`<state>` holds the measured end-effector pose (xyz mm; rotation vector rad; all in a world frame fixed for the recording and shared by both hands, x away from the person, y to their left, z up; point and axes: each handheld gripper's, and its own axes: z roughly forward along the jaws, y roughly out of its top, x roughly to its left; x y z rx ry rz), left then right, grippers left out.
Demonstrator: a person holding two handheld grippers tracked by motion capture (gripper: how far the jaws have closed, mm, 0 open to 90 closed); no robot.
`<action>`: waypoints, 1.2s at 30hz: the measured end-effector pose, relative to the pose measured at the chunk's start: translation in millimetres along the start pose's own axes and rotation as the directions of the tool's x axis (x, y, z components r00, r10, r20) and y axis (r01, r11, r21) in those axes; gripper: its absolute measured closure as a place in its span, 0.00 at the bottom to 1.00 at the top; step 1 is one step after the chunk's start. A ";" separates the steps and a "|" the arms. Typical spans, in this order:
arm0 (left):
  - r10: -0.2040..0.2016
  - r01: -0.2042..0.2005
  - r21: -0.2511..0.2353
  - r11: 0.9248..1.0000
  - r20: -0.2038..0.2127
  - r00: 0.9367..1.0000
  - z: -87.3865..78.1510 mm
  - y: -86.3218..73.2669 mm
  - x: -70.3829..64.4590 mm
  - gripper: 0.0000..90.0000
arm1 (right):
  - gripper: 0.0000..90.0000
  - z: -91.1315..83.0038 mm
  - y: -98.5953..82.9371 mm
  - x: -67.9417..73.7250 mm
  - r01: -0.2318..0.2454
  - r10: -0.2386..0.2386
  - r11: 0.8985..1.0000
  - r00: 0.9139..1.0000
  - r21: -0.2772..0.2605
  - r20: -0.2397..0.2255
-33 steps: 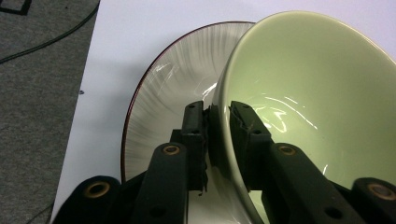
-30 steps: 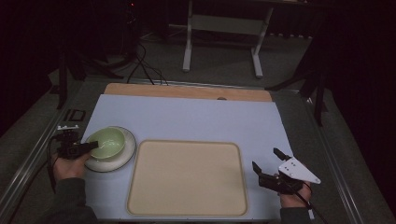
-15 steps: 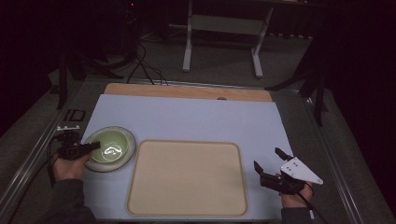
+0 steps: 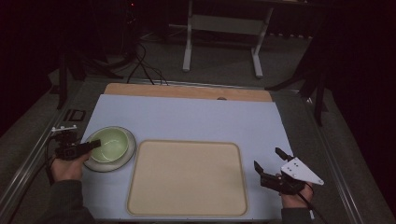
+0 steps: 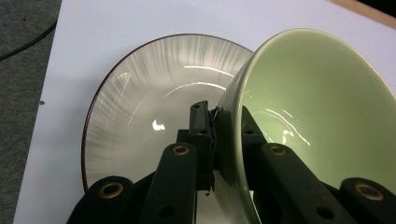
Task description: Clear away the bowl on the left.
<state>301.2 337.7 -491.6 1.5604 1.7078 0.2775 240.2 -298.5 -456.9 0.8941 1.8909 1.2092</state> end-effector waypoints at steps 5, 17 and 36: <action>-0.009 0.009 -0.022 1.000 0.015 1.000 -4.1 0.6 -1.3 0.92 | 0.15 -0.6 0.2 -0.4 -0.001 0.001 1.000 1.000 -0.010 -0.005; 0.008 -0.006 -0.060 0.998 0.025 1.000 -15.5 3.0 -8.0 0.92 | 0.15 -1.6 0.8 0.1 0.002 -0.002 1.000 1.000 -0.015 -0.009; 0.023 -0.016 -0.100 0.995 0.068 0.997 -25.1 6.8 -19.8 0.92 | 0.15 -1.8 0.8 0.2 0.004 -0.004 1.000 1.000 -0.014 -0.008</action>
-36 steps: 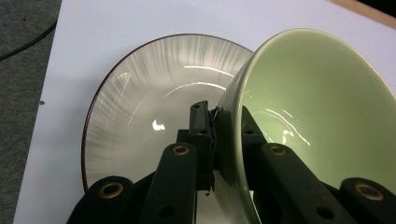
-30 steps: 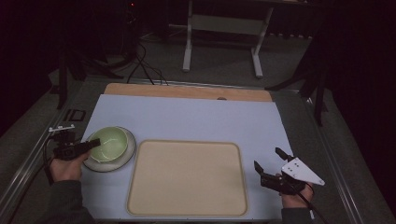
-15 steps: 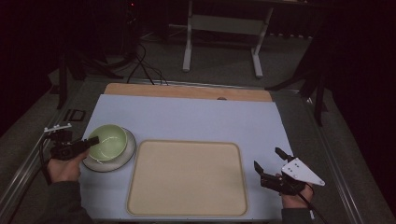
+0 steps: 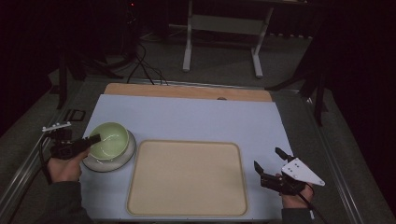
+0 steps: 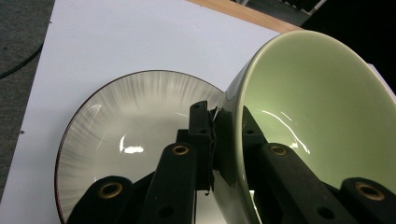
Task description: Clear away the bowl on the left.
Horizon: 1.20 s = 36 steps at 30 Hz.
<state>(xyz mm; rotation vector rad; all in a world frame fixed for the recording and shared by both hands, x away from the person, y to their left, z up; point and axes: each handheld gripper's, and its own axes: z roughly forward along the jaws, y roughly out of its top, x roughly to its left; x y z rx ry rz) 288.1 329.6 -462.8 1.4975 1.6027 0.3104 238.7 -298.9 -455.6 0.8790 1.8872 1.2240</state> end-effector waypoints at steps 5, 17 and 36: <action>0.001 -0.001 -0.009 1.000 0.006 1.000 -2.1 1.1 -3.1 0.92 | 0.15 0.1 0.0 -0.1 0.001 -0.001 1.000 1.000 -0.001 0.000; 0.044 -0.044 -0.009 0.999 0.023 0.999 -2.1 4.0 -18.6 0.92 | 0.15 -0.1 0.0 -0.1 0.001 -0.001 1.000 1.000 -0.003 0.000; 0.114 -0.114 0.007 0.993 0.059 0.992 7.6 4.3 -49.3 0.92 | 0.15 -0.1 0.0 -0.3 0.003 -0.003 1.000 1.000 -0.005 0.001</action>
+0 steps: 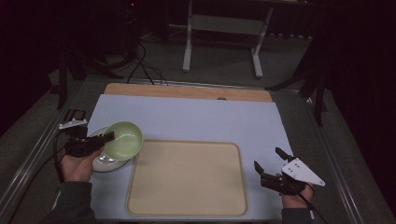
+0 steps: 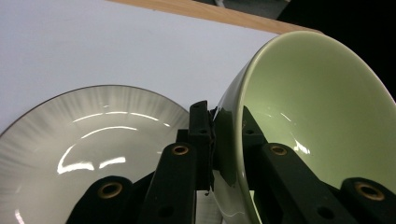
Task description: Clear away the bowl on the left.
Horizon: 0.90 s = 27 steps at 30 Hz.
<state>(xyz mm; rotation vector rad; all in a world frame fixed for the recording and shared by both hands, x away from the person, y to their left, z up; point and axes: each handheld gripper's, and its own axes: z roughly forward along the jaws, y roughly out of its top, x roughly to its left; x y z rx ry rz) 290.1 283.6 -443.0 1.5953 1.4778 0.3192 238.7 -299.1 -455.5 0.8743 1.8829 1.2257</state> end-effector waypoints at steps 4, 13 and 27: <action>0.016 -0.016 0.004 1.000 0.009 1.000 1.9 0.8 -6.1 0.92 | 0.15 -0.1 0.0 0.0 -0.001 0.001 1.000 1.000 -0.001 0.001; 0.038 -0.038 0.020 0.999 0.005 0.999 8.6 0.0 -14.8 0.92 | 0.15 0.0 0.0 0.0 0.000 0.000 1.000 1.000 0.000 0.001; 0.060 -0.061 0.026 0.998 0.031 0.998 16.5 0.0 -30.1 0.92 | 0.15 0.2 0.0 0.5 0.001 -0.001 1.000 1.000 0.002 0.003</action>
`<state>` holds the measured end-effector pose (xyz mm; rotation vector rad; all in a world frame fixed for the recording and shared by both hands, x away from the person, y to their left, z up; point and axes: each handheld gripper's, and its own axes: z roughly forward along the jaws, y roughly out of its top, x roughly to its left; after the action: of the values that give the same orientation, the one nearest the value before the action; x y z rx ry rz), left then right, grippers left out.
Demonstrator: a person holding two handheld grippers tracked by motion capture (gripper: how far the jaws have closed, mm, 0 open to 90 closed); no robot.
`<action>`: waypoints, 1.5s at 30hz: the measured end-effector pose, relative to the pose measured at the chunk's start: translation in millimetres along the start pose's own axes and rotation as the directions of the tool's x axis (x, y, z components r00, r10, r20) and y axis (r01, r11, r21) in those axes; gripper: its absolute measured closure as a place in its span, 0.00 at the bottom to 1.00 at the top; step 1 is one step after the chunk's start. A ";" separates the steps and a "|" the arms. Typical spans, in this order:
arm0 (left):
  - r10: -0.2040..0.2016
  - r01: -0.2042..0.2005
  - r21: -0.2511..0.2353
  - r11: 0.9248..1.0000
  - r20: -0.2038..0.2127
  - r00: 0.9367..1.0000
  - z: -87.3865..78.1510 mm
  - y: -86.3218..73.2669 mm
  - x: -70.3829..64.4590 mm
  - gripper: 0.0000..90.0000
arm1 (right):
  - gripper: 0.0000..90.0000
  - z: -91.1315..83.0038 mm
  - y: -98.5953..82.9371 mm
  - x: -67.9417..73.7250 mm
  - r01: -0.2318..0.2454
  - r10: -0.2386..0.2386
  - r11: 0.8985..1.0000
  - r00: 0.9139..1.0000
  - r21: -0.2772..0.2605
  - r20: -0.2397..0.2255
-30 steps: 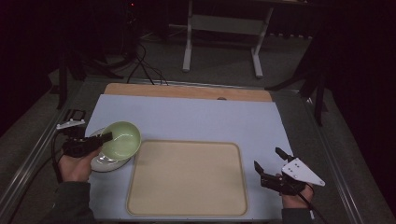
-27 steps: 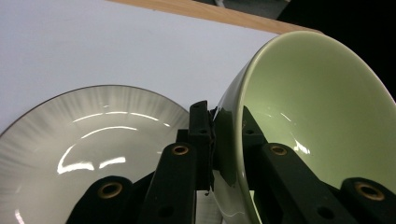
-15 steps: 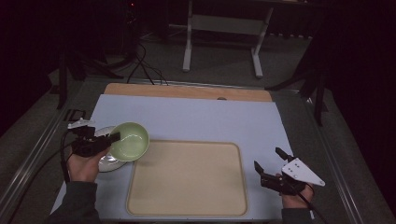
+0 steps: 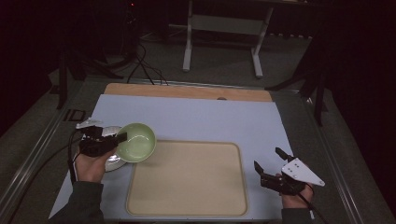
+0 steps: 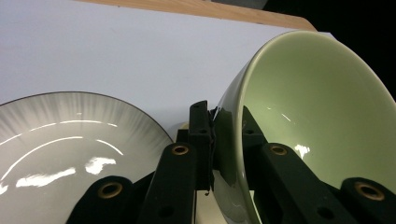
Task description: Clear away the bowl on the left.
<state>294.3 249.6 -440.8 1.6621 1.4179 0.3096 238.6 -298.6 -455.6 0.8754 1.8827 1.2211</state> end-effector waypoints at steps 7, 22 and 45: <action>0.011 -0.011 0.006 1.000 0.016 1.000 4.1 0.6 -6.7 0.92 | 0.15 -0.1 0.0 0.0 0.001 -0.001 1.000 1.000 0.001 0.001; 0.028 -0.029 0.007 1.000 0.036 0.999 13.9 0.9 -21.8 0.92 | 0.15 0.0 0.0 0.2 0.001 -0.001 1.000 1.000 0.002 0.000; 0.030 -0.030 -0.002 1.000 0.047 0.998 22.9 -2.7 -34.6 0.92 | 0.15 -0.1 -0.1 0.1 0.004 -0.004 1.000 1.000 0.002 0.002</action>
<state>297.5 208.2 -443.6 1.6796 1.3586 0.2863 238.5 -298.6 -455.7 0.8736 1.8835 1.2162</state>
